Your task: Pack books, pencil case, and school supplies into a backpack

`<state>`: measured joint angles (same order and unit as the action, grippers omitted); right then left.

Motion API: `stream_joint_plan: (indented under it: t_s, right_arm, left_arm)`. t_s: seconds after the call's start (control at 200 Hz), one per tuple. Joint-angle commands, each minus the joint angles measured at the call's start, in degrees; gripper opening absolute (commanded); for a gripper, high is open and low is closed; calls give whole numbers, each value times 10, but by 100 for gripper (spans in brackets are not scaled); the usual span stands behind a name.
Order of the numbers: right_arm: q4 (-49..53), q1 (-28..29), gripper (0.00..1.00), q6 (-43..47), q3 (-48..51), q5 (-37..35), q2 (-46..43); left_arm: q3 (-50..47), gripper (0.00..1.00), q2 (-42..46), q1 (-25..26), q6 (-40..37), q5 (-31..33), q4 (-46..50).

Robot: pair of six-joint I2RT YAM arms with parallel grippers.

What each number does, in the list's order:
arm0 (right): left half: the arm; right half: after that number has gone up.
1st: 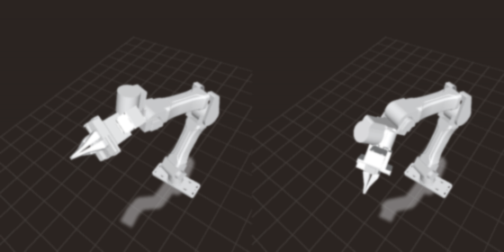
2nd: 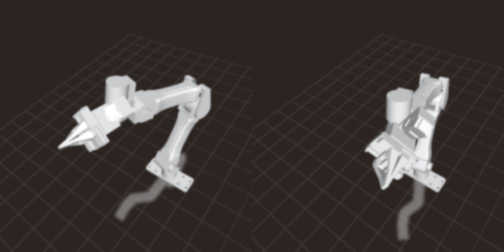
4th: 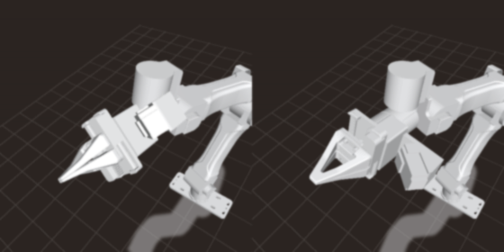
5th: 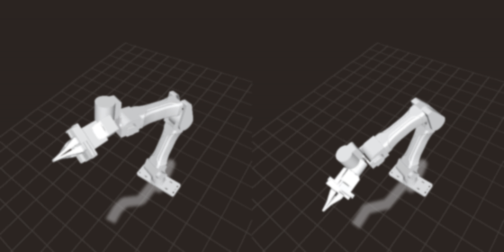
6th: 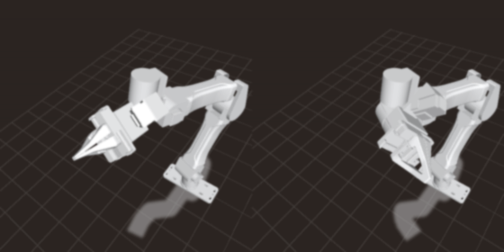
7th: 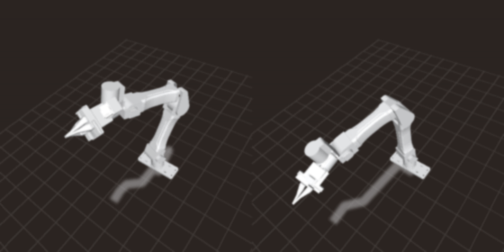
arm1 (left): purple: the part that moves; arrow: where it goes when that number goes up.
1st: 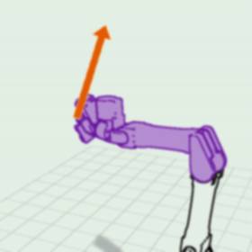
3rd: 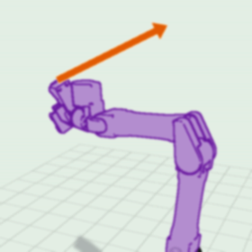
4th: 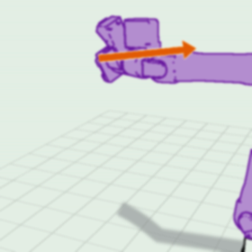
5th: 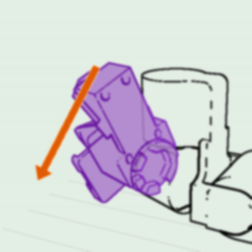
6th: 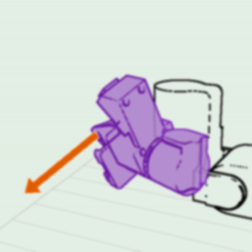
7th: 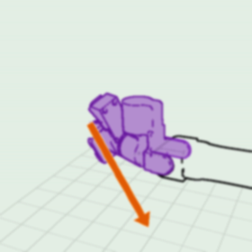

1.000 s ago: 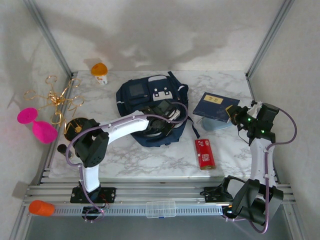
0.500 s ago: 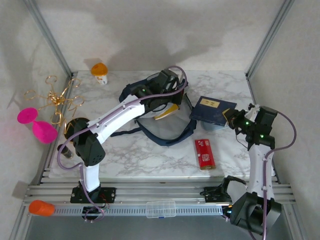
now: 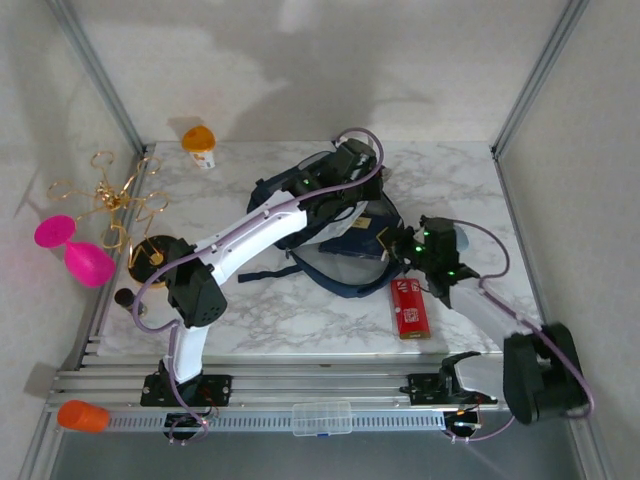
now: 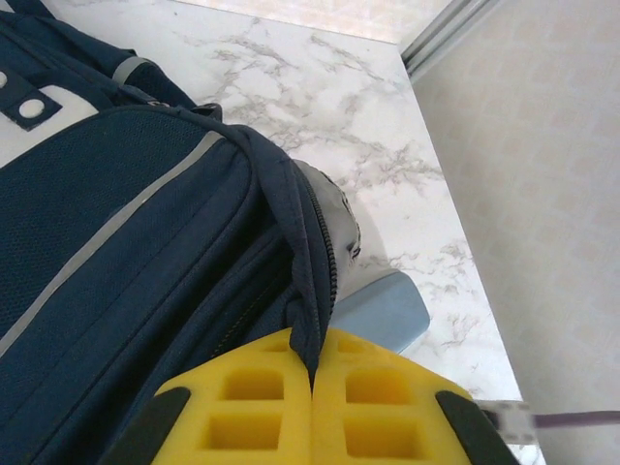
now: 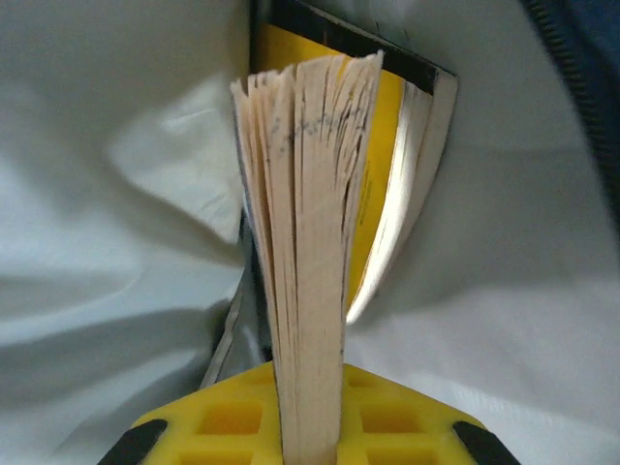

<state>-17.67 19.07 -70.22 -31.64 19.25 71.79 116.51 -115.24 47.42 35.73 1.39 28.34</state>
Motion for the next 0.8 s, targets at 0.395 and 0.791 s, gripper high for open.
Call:
stream_joint_plan:
  t_s: [0.395,0.791]
  right_arm:
    - [-174,120,38,-15,-155,-242,244]
    - [87,127,68,60,-120,-193,162]
  left_arm:
    - [49,0,15,-6,44,44,-85]
    - [36,0,18,-14,39,36,-86]
